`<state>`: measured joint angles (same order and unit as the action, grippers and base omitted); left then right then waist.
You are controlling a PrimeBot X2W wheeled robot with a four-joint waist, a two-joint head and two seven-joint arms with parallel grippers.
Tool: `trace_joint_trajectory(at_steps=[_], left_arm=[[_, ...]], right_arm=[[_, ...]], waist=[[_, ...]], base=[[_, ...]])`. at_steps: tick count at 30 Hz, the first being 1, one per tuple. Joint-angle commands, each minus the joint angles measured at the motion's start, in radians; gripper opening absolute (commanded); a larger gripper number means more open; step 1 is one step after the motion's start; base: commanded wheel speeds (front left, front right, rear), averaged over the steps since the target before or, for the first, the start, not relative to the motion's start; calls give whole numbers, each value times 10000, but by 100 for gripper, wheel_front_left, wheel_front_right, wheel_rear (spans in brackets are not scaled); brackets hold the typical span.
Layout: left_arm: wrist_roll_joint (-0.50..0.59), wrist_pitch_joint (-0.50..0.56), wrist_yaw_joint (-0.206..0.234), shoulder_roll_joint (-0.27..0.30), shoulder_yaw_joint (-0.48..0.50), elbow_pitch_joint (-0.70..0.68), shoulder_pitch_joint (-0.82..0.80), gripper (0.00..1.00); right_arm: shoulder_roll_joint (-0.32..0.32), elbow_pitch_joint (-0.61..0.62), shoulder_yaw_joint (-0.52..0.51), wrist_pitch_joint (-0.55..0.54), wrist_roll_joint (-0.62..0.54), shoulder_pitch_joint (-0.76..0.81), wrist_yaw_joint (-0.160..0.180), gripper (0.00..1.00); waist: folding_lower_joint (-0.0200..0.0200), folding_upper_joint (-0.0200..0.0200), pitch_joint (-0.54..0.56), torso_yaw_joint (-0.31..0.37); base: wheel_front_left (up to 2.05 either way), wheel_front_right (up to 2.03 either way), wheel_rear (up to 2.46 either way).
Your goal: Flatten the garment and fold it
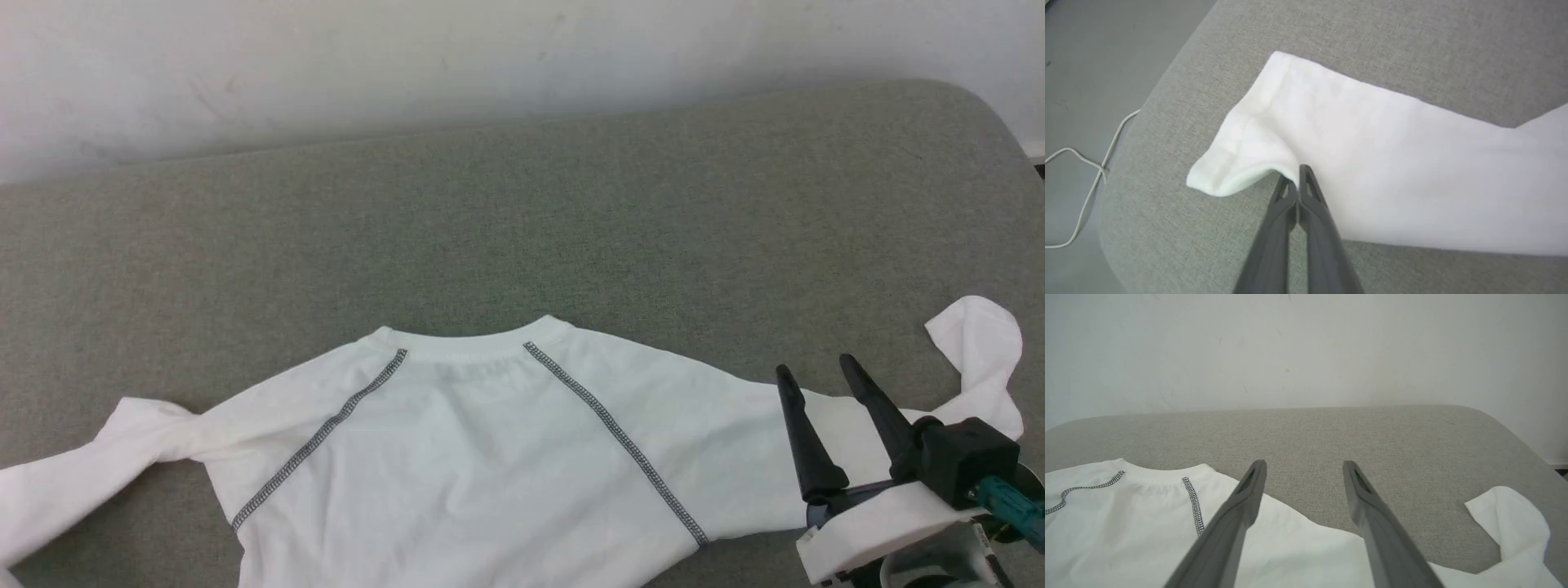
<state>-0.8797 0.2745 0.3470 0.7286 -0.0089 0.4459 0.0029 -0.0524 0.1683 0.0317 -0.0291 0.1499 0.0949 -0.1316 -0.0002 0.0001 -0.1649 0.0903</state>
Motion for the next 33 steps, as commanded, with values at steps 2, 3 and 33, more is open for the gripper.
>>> trace_joint_trajectory(at_steps=[2, 3, 33], left_arm=[[-149, -479, -53, -403, 164, -462, 360, 97], [-158, -762, -64, -541, 236, -658, 477, 100], [3771, -5283, -284, -3036, -2712, -5640, 672, 100]], right_arm=[[22, 113, -46, -52, -89, 177, 9, 100], [22, 138, -52, -72, -110, 210, 9, 100], [-1200, -2651, 498, -855, 568, -1824, 9, 100]], waist=[[2, -1, 252, -53], [2, -1, 333, -58], [2, -1, 395, -972]], base=[[0, 0, 0], [0, 0, 0], [0, 0, 0]])
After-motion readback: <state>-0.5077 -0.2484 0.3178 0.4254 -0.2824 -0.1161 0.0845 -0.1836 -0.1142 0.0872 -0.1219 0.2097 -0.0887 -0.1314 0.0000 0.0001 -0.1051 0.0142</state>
